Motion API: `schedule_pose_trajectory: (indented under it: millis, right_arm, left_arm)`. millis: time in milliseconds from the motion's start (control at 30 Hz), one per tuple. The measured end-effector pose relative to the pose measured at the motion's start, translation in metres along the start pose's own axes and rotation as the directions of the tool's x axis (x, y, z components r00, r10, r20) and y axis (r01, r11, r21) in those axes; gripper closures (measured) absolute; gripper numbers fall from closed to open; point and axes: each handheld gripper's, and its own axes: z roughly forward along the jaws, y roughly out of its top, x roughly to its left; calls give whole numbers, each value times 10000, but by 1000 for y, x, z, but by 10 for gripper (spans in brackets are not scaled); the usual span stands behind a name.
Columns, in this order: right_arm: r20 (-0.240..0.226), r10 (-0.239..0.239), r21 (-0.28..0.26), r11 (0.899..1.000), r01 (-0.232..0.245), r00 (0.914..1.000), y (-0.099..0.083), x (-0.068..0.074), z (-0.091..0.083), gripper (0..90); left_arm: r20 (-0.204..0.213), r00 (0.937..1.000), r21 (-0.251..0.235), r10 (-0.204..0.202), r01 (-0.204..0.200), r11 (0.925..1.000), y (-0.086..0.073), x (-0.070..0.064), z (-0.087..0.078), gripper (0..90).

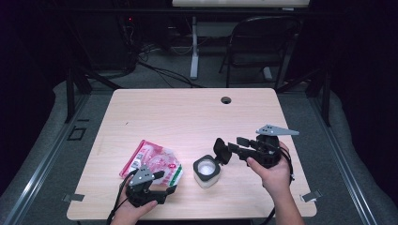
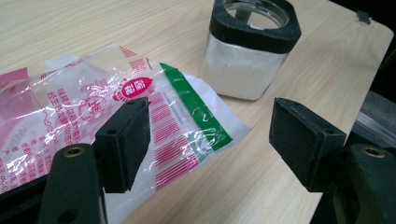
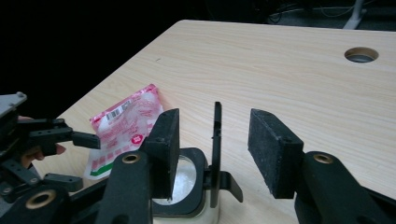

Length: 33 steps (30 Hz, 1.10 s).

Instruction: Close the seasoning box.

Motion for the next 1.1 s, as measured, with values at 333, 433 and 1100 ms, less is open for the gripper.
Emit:
schedule_pose_trajectory:
  millis: [333,433,1100]
  right_arm:
    - [572,98,265,9996,-114,9983,-2,-7,0,681]
    - [723,183,250,9995,-202,9972,-4,-10,0,709]
    - [1029,225,681,9972,-296,9944,-10,-18,9,781]
  left_arm:
    - [-113,9999,-199,-128,126,9997,4,9,-11,329]
    - [-288,9994,-256,-192,184,9995,5,12,-15,335]
    - [-732,9945,-602,-754,711,9957,5,35,-34,414]
